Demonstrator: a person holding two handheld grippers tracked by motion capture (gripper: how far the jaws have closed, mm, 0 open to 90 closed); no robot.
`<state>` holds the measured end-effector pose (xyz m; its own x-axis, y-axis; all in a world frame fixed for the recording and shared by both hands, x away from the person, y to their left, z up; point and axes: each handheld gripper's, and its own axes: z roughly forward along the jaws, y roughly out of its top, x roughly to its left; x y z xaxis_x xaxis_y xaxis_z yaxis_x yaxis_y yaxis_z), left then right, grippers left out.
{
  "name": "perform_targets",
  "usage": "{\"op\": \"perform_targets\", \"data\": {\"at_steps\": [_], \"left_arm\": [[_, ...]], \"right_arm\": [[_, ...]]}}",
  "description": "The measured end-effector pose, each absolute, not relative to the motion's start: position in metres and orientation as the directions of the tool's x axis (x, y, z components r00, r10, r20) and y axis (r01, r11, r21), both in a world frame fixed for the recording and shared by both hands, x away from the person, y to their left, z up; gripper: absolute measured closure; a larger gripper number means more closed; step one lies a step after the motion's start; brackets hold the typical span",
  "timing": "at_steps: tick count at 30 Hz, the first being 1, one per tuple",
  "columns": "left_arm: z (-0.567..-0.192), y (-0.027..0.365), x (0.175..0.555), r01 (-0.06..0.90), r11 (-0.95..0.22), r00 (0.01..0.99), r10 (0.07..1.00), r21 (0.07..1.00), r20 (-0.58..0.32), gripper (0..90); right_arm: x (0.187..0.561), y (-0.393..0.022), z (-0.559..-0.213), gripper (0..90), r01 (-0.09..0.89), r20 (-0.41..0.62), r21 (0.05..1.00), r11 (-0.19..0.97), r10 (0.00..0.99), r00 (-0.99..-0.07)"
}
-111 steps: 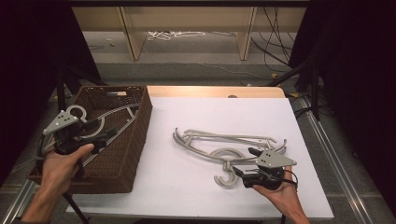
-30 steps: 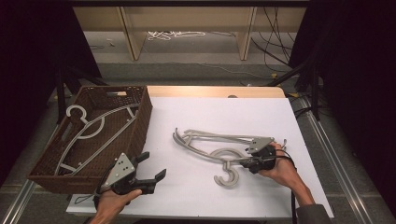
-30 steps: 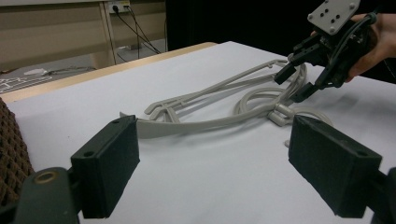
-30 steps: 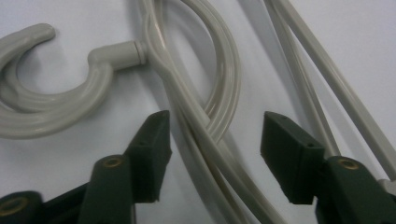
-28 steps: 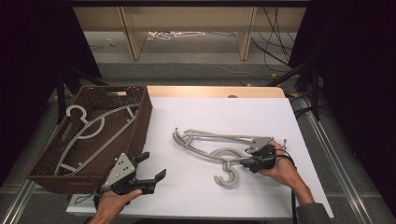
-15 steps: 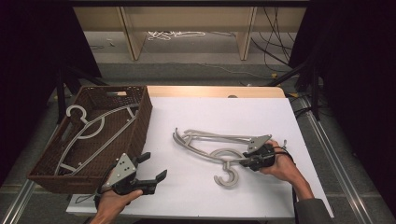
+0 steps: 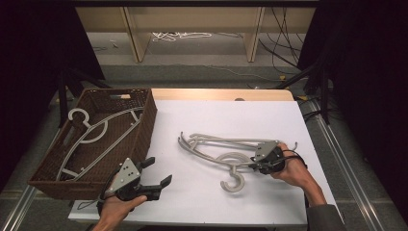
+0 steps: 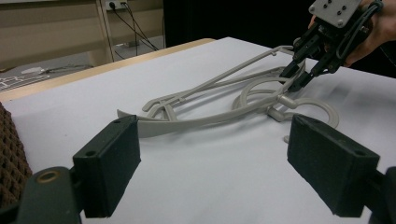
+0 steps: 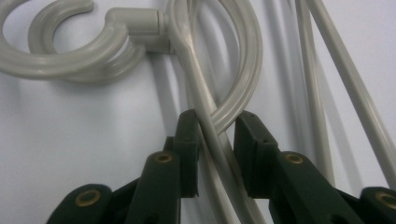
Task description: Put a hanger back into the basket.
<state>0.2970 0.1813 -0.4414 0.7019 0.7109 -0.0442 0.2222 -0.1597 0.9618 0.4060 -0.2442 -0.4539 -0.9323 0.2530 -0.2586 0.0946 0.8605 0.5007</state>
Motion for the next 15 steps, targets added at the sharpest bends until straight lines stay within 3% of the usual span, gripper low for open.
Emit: {"op": "perform_targets", "data": {"at_steps": [15], "left_arm": [[-0.441,0.179,0.296,0.196,-0.196,0.705,0.709,0.961,0.001,17.7]], "right_arm": [[0.399,-0.243,-0.439,79.1,-0.012,-0.358,0.498,0.867,0.193,-0.913]]}}
